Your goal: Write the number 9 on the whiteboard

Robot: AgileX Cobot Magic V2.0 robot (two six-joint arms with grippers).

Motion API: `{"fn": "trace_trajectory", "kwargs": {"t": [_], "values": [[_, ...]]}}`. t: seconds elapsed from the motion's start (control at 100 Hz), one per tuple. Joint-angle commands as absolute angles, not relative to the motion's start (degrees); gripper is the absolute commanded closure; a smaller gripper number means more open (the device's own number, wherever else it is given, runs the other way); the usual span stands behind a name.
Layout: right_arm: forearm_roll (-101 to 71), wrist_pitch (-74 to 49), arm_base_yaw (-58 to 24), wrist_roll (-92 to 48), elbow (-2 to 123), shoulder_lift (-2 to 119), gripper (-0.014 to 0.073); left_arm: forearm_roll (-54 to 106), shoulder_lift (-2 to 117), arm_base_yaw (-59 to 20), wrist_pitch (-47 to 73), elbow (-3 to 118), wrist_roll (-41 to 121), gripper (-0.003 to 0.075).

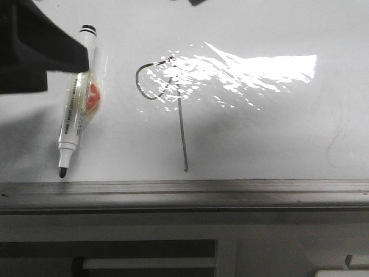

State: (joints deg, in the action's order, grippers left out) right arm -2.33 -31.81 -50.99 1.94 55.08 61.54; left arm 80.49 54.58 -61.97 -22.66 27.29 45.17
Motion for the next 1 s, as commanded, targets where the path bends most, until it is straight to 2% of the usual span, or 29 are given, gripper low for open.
{"fn": "trace_trajectory", "kwargs": {"t": [0.0, 0.18, 0.42, 0.64, 0.99], "values": [[0.46, -24.34, -50.88, 1.69, 52.46, 56.85, 0.0659, 78.55, 49.78, -61.89, -24.07, 28.31, 48.94, 0.0437], [0.57, -14.44, -50.88, 1.69, 40.65, 48.33, 0.0657, 78.55, 41.89, -61.89, -24.43, 24.14, 52.84, 0.0742], [0.57, -2.16, -50.88, 1.69, 25.7, 32.01, 0.0656, 74.21, 34.17, -61.89, -24.43, 17.13, 52.97, 0.0741], [0.57, -1.43, -50.88, 1.69, 15.81, 18.35, 0.0656, 73.64, 32.73, -61.89, -24.08, 14.34, 52.97, 0.0741], [0.57, -1.39, -50.88, 1.69, 12.34, 13.41, 0.0656, 73.64, 32.73, -61.89, -29.15, 14.2, 52.97, 0.0741]]}}
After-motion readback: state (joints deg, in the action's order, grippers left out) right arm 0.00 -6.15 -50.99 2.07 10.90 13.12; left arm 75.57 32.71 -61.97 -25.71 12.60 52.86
